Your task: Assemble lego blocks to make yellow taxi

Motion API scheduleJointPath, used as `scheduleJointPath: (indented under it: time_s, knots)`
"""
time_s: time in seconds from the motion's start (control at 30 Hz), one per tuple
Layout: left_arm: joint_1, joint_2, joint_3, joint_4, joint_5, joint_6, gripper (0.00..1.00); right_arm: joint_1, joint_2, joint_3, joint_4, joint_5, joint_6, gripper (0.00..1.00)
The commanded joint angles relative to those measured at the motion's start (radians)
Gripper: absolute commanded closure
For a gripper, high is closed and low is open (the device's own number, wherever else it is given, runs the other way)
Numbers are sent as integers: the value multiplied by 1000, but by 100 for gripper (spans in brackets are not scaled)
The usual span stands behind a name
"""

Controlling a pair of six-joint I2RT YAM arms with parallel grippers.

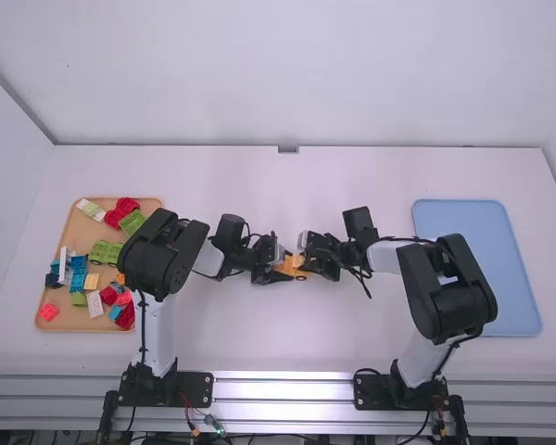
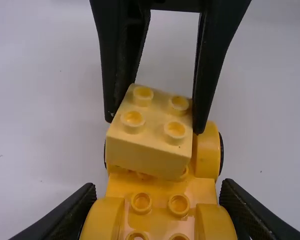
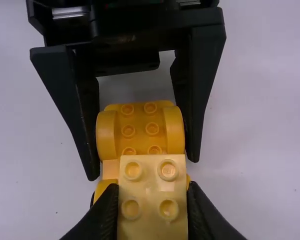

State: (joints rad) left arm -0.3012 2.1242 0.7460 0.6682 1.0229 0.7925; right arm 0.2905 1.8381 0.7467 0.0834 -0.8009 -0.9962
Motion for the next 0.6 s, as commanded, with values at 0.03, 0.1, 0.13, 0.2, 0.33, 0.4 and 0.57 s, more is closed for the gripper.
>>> scheduleJointPath:
  time_s: [0.03, 0.1, 0.13, 0.2, 0.33, 0.4, 0.57]
  knots:
    - [-8, 9, -15, -5, 12, -3, 51, -3, 2, -8, -18, 10, 5, 80]
    - [-8, 9, -15, -5, 12, -3, 51, -3, 2, -8, -21, 10, 6, 80]
    - [-8, 9, -15, -5, 13, -3, 51, -3, 2, -8, -28, 10, 4, 80]
    - [-8, 9, -15, -5, 12, -3, 51, 1, 2, -8, -39, 15, -7, 80]
    - [-8, 9, -15, -4, 11, -3, 52, 3, 2, -8, -38, 17, -3, 77]
    - [-8, 9, -15, -5, 11, -3, 52, -5, 0, -8, -39, 18, -2, 77]
    - [-8, 9, -15, -5, 12, -3, 51, -17, 0, -8, -46, 17, -2, 75]
